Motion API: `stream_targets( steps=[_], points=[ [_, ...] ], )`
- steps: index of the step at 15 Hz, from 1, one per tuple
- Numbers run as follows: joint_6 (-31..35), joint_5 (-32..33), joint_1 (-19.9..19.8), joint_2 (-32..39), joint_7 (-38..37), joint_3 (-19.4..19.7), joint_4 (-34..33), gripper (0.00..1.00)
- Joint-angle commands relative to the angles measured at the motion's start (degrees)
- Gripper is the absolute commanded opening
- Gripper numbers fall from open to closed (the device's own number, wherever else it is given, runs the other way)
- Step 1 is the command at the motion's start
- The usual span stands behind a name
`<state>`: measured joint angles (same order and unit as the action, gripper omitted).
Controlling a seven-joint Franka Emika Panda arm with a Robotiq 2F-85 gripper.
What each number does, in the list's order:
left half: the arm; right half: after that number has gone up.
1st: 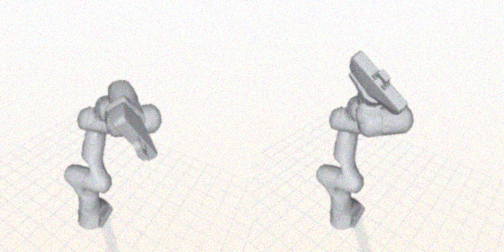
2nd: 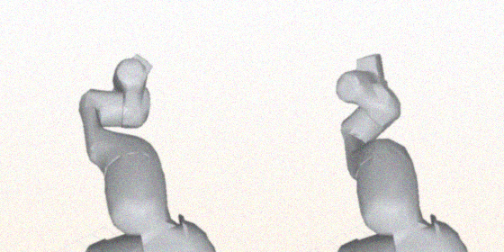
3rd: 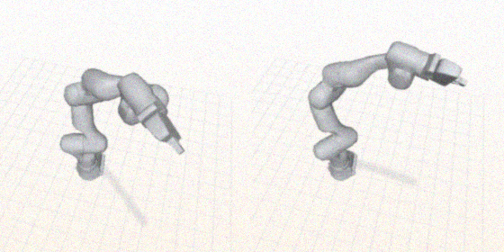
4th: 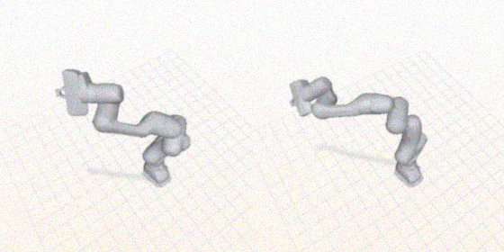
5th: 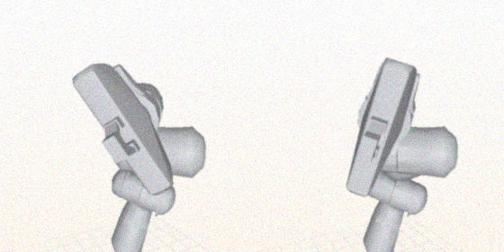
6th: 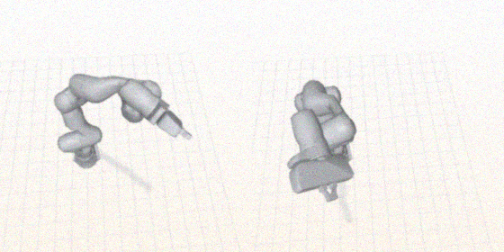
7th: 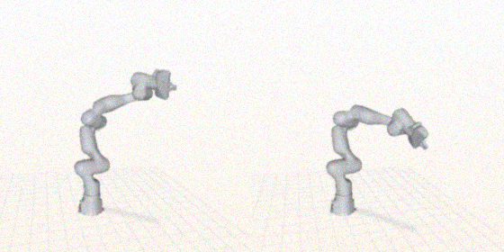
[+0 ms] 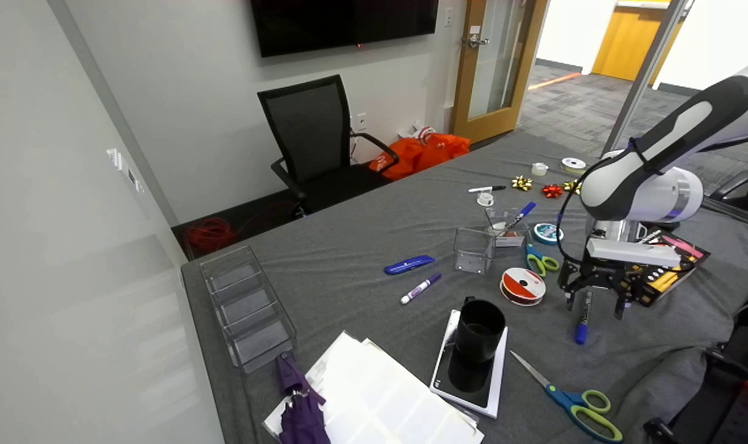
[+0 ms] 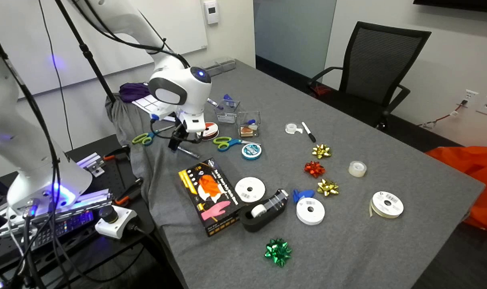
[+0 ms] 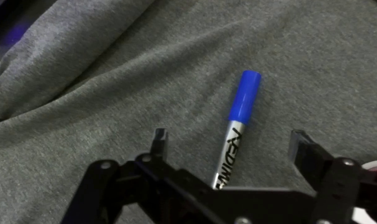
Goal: Put the marker in the left tray
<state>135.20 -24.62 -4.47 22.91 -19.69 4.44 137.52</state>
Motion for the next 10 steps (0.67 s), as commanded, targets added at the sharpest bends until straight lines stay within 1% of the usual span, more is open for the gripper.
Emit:
stream_targets(
  steps=[1, 4, 5, 6, 10],
  points=[
    [0.4, -1.2, -1.2, 2.8, 2.4, -0.5, -1.6, 1.00],
    [1.0, -1.0, -1.1, 4.2, 2.8, -0.6, -2.1, 1.00],
    [1.1, -1.0, -1.1, 4.5, 2.8, -0.6, -2.2, 0.92],
    [1.1, -1.1, -1.2, 4.9, 2.9, -0.6, -2.4, 0.74],
    [0.9, -1.3, -1.2, 5.8, 2.7, -0.7, -3.2, 0.45]
  ],
)
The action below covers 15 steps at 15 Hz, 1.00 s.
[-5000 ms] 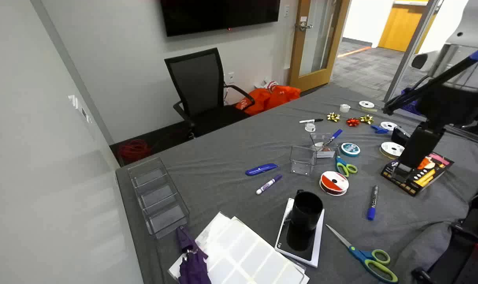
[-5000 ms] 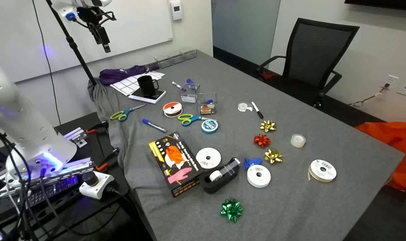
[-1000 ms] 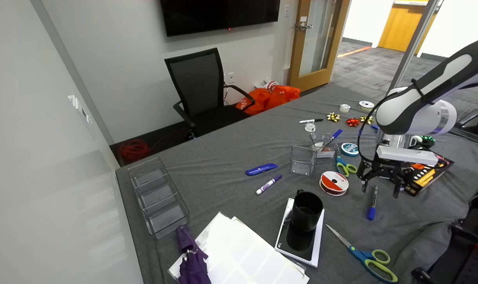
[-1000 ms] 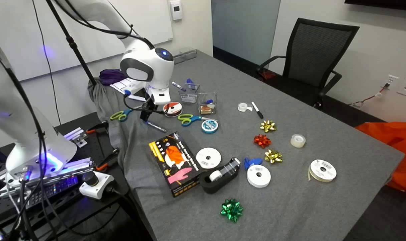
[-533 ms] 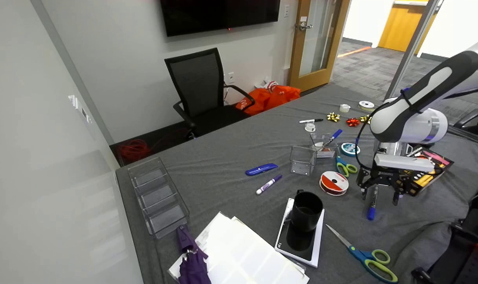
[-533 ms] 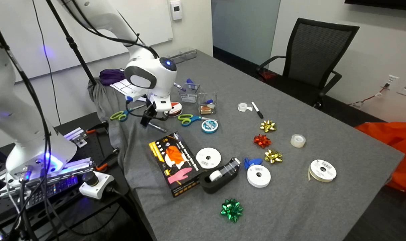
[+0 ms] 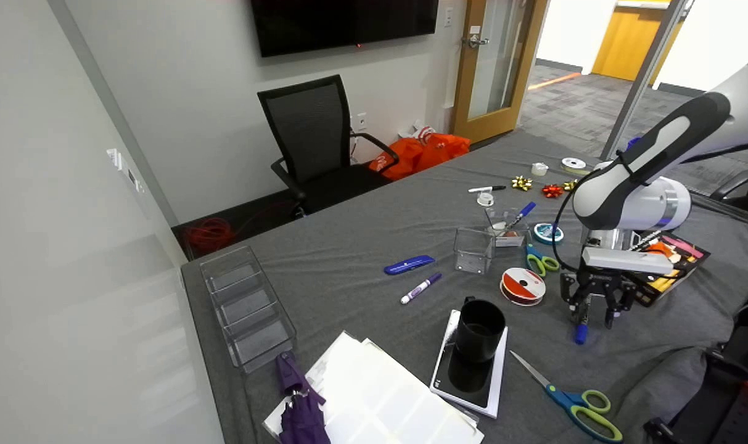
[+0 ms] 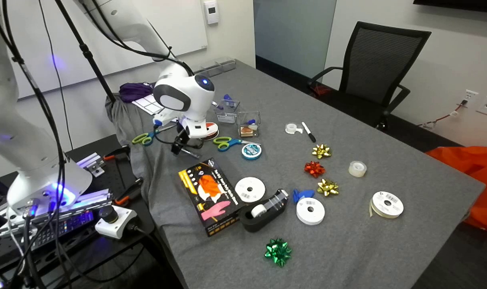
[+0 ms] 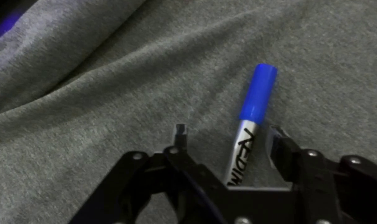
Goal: Put the marker in the left tray
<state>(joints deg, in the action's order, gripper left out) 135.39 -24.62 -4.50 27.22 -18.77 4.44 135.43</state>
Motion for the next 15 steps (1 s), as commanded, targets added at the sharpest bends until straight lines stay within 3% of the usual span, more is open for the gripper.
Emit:
stream_targets(
  steps=[1, 6, 10, 15],
  points=[
    [0.8, -1.3, -1.2, 1.8, 1.8, -0.7, -1.2, 0.37],
    [0.6, -1.2, -1.2, 1.6, 1.6, -0.7, -1.5, 0.03],
    [-2.2, -0.7, -1.6, -0.7, 1.9, -0.4, -0.6, 0.04],
    [-11.0, 0.0, -3.0, -7.4, 3.5, 0.7, 1.1, 0.04]
  ],
)
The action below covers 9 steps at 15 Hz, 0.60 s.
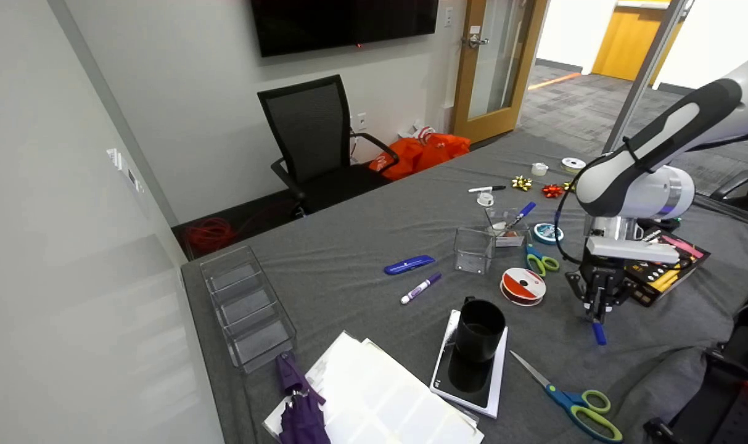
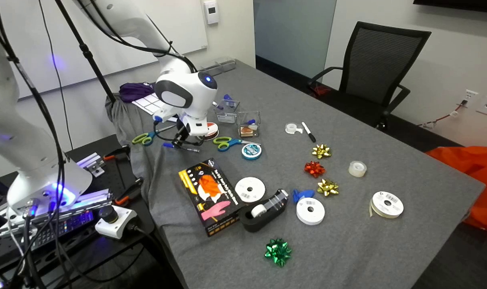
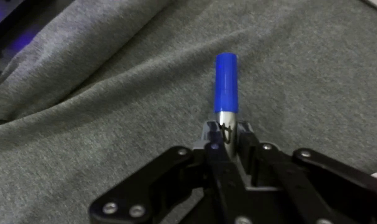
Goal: Put the marker in the left tray
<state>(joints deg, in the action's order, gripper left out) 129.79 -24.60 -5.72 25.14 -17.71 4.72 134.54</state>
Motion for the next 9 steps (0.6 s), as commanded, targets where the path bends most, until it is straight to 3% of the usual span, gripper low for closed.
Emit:
stream_targets(
  steps=[1, 5, 9],
  points=[
    [-7.1, -0.3, -2.0, -6.7, 2.8, 0.6, 2.2, 0.04],
    [-12.1, -2.2, -2.2, -11.5, 3.2, 0.8, 1.6, 0.04],
    [-10.2, -5.2, -0.5, -14.5, -1.1, 0.5, -0.3, 0.04]
  ],
)
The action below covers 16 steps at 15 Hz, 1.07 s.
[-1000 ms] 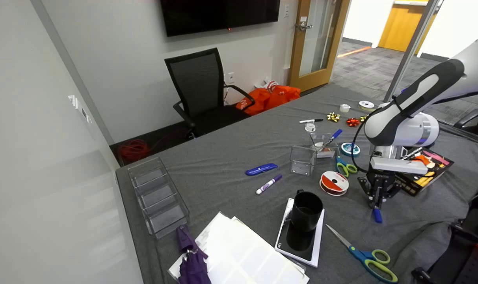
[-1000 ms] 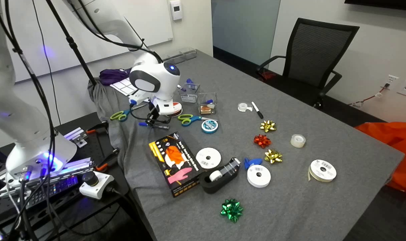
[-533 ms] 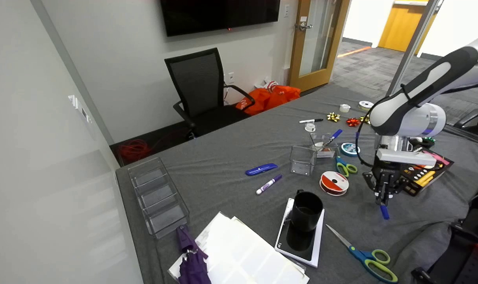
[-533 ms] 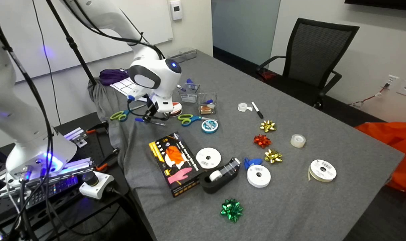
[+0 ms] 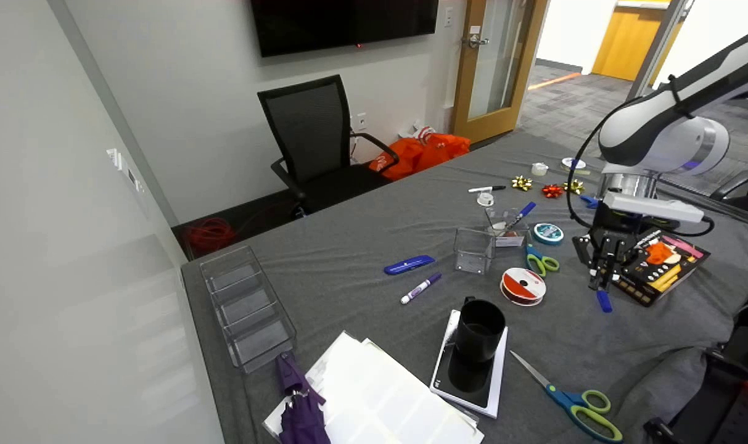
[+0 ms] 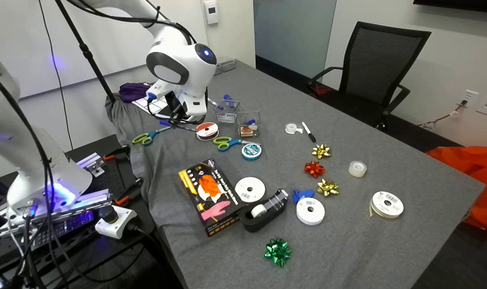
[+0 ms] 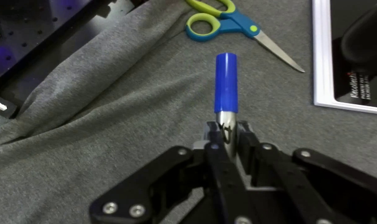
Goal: Put the marker in the left tray
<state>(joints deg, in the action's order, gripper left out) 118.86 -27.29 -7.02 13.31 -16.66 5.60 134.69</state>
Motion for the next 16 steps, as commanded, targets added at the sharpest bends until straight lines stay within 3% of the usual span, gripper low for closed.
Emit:
stream_targets(
  steps=[1, 4, 8, 13, 16],
  points=[
    [1.4, -3.4, 1.1, -3.1, -3.1, -0.6, -1.1, 0.04],
    [4.1, -5.7, 2.8, -2.9, -8.6, -1.4, -4.6, 0.04],
    [11.9, -3.8, 6.0, 0.4, -20.6, -1.9, -10.8, 0.04],
    [20.9, 1.9, 8.7, 8.8, -34.7, -1.6, -18.6, 0.04],
    [22.7, 3.9, 9.5, 15.0, -41.6, -1.3, -23.9, 0.04]
  ],
)
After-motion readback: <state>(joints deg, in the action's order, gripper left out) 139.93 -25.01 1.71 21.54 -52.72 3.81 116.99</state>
